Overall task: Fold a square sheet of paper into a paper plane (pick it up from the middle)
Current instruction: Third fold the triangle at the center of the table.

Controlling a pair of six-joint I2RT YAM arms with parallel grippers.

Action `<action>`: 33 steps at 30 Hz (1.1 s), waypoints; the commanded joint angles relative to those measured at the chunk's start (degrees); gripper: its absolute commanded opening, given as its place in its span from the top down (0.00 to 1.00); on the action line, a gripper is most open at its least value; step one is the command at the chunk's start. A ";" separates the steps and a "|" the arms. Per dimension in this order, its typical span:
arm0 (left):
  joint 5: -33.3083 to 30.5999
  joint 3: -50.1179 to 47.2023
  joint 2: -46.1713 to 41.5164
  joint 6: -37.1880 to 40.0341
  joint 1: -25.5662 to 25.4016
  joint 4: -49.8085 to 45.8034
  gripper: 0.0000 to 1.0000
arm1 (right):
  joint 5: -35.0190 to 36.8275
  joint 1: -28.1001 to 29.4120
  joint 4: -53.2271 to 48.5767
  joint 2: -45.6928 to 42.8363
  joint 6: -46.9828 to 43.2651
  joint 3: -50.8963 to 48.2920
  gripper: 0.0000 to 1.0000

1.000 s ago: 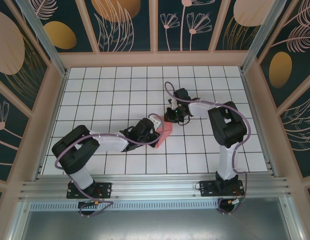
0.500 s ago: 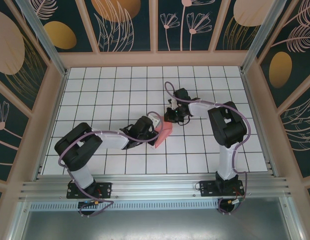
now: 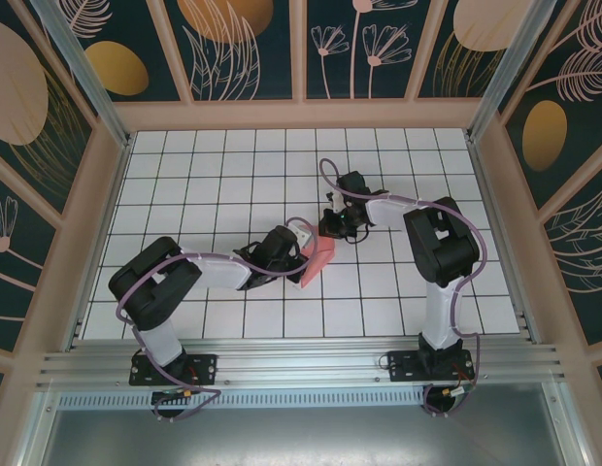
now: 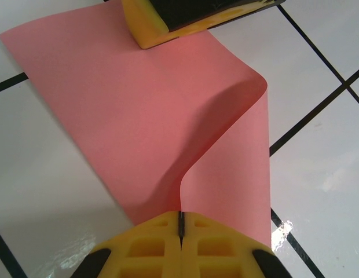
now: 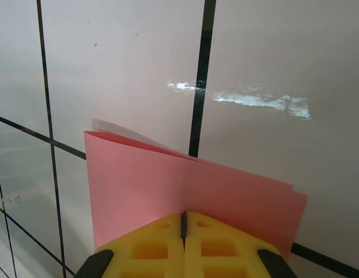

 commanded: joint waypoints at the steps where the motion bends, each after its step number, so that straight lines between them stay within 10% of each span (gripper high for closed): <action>1: 0.68 0.98 0.49 1.19 0.40 1.76 1.00 | 0.81 0.99 -2.53 1.94 0.27 -0.28 0.93; 33: 3.20 0.01 -0.37 -0.90 0.56 0.76 1.00 | 0.90 0.90 -2.28 1.35 1.06 0.12 0.90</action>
